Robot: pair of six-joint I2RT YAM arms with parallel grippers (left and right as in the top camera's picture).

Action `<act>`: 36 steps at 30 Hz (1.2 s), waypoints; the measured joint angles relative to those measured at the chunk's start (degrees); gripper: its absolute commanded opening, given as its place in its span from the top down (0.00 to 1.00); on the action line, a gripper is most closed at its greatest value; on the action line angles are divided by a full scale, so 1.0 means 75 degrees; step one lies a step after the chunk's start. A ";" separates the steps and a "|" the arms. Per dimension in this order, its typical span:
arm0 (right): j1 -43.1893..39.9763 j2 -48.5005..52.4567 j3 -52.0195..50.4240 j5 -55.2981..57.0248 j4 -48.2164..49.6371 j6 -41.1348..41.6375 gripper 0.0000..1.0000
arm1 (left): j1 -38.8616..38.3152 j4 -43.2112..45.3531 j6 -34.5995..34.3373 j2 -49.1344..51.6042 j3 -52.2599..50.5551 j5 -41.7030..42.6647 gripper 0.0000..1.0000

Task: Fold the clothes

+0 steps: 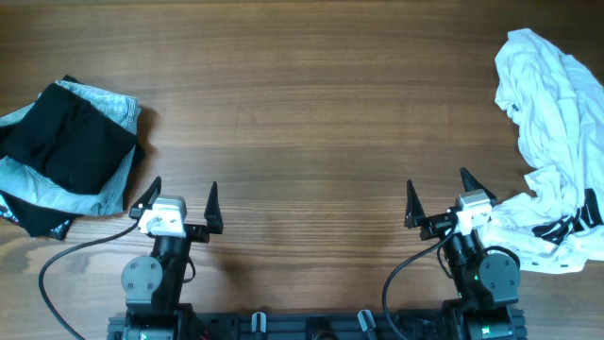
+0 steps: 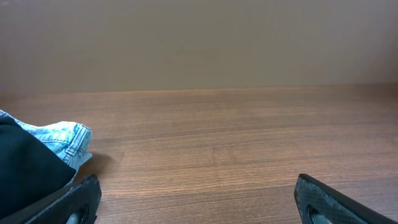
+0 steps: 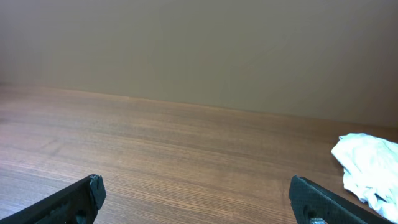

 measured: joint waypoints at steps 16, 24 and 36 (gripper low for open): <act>0.0000 0.0000 0.0000 0.0000 0.0000 0.0000 0.00 | 0.0000 0.0000 0.0000 0.0000 0.0000 0.0000 0.00; 0.0000 0.0000 0.0000 0.0000 0.0000 0.0000 0.00 | 0.0000 0.0000 0.0000 0.0000 0.0000 0.0000 0.00; 0.0000 0.0000 0.0000 0.0000 0.0041 0.0000 0.00 | 0.0000 0.0096 0.0003 0.0000 0.0000 -0.0006 0.00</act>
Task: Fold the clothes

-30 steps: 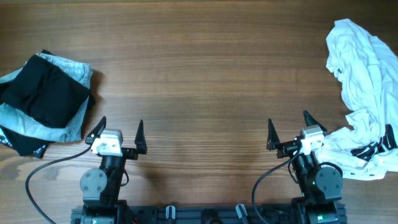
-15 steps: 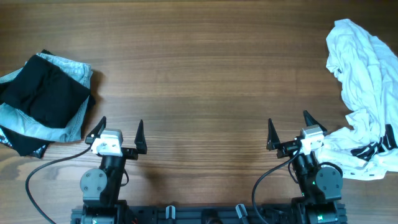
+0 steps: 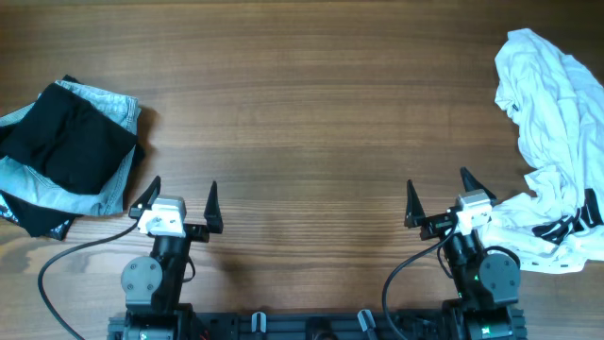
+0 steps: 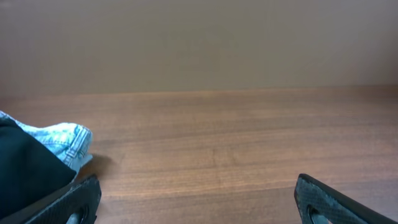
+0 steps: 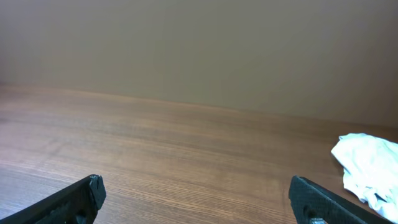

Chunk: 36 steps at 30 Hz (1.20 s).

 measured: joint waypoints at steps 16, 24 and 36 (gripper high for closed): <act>0.0000 0.0385 0.0901 0.0624 -0.1338 0.0219 0.00 | 0.0000 -0.0554 -0.1320 0.0090 0.0230 0.0388 0.00; 0.0000 0.3316 0.3107 0.1067 -0.2853 0.0519 0.00 | 0.0000 -0.1635 -0.1381 0.3002 0.2101 0.0513 0.00; 0.0000 0.7259 0.5182 0.0525 -0.4001 0.0650 0.00 | 0.0000 -0.4593 -0.1381 0.8005 0.5957 0.0519 0.00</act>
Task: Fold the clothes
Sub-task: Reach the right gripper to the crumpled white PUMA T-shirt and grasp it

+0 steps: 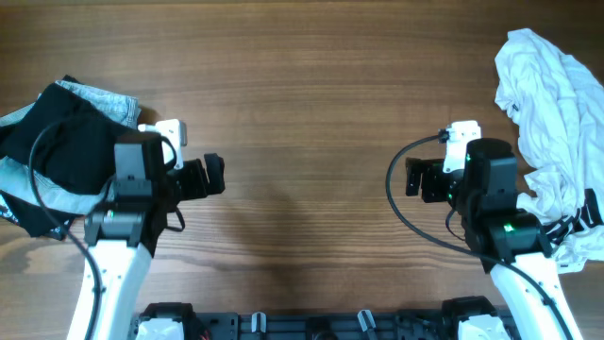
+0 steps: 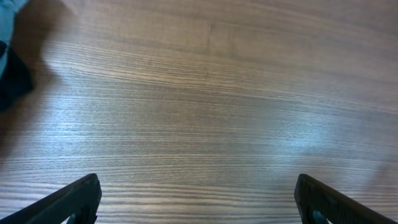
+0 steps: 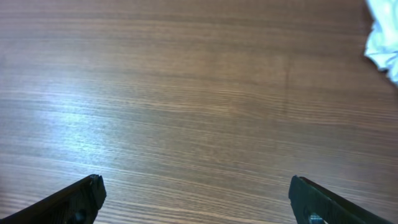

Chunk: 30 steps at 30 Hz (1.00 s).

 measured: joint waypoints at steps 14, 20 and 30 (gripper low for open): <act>-0.3150 0.2827 -0.0268 0.2667 -0.1166 0.3972 0.10 | 0.0000 -0.0064 0.0000 0.0405 0.0017 0.0003 0.00; -0.3491 0.4127 -0.0198 0.2649 -0.0501 0.4103 0.84 | 0.0000 -0.0061 0.0000 0.0405 0.0020 0.0003 0.00; -0.2605 0.4558 -0.0216 -0.3005 0.0868 0.2078 0.92 | 0.0000 0.0067 0.0000 0.0405 0.0020 0.0003 0.00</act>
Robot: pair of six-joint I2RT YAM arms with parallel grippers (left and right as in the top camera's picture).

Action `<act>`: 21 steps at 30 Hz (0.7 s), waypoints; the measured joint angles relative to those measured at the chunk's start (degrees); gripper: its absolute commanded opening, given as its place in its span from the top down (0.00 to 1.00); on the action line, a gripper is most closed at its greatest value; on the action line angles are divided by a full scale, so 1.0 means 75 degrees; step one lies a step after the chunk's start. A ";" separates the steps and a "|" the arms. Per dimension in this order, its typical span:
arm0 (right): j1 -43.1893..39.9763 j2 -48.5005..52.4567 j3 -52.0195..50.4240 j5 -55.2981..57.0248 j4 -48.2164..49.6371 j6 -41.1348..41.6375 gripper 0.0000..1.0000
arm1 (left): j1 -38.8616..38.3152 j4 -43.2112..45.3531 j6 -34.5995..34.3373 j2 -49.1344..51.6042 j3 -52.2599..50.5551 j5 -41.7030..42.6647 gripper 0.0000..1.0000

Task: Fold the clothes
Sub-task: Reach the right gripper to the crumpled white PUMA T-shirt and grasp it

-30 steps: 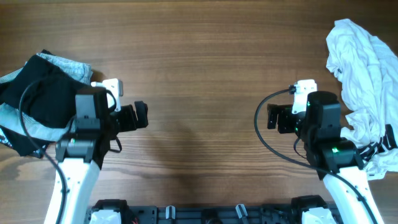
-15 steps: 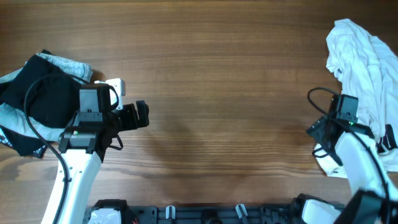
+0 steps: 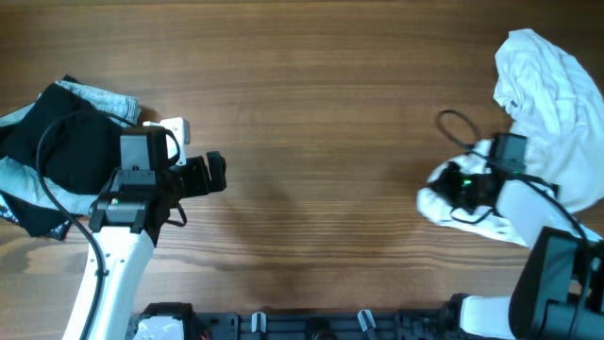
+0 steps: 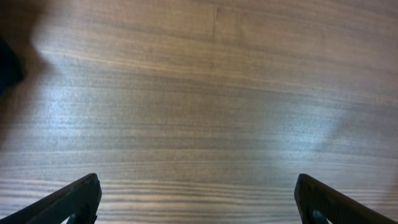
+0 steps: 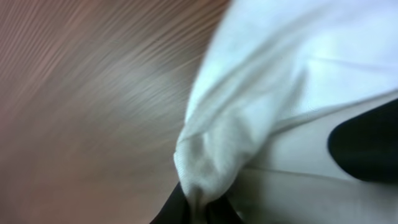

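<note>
A crumpled white garment with black trim lies at the table's right side. One fold of it reaches left toward the middle. My right gripper is shut on that fold; the right wrist view shows white cloth pinched between the dark fingertips at the bottom edge. My left gripper hovers open over bare wood, its two fingers wide apart with nothing between them.
A stack of black and light denim clothes lies at the left edge, just behind the left arm. The wooden table spreads between the two piles. The right arm's cable loops over the table near the white garment.
My right gripper was open over bare wood left of the white garment. Now it sits lower and further right, shut on a fold of that garment. The left gripper has hardly moved.
Both arms rested at the table's front edge with open grippers at the first two moments. Then both were out over the table, looking down at bare wood, still open. Now the right one holds a fold of the white garment and the left stays open.
</note>
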 measured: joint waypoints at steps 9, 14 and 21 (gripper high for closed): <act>0.4077 0.0082 -0.0050 -0.1099 0.2940 0.0431 0.71 | 0.0000 0.0574 0.0003 0.0000 0.0006 0.0000 0.00; 0.5467 0.0087 0.0201 -0.0242 0.5794 0.1134 0.17 | 0.0000 0.0831 0.0000 0.0000 0.0012 0.0000 0.00; 0.5557 0.0085 0.0318 0.0988 0.4721 0.1309 0.00 | 0.0000 0.0924 0.0000 0.0000 0.0012 0.0283 0.00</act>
